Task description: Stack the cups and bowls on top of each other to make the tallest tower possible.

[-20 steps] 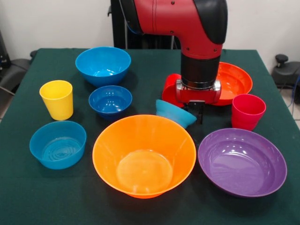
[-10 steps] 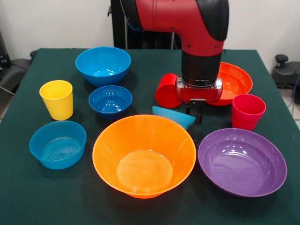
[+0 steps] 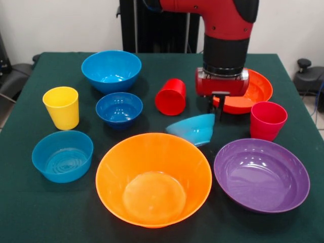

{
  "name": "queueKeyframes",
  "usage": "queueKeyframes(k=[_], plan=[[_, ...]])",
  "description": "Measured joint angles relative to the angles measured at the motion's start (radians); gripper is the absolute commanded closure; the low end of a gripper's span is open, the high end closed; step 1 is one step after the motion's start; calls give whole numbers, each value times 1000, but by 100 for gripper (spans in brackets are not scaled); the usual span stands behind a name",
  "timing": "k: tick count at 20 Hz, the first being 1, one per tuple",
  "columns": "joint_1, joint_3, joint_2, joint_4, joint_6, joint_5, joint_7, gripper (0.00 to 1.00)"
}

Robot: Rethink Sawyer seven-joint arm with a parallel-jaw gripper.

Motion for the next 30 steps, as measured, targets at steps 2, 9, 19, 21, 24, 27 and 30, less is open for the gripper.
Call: queueKeyframes(k=[2, 9, 19, 21, 24, 27, 30], plan=[[9, -5, -15, 5, 11, 3, 5, 100], [29, -14, -59, 17, 45, 10, 27, 100], [40, -38, -70, 17, 73, 10, 52, 100], [52, -50, -80, 16, 109, 10, 53, 100], [67, -60, -94, 8, 161, 10, 53, 100], [84, -69, -109, -9, 225, 10, 53, 100], [106, -76, -125, -39, 303, 10, 53, 100]])
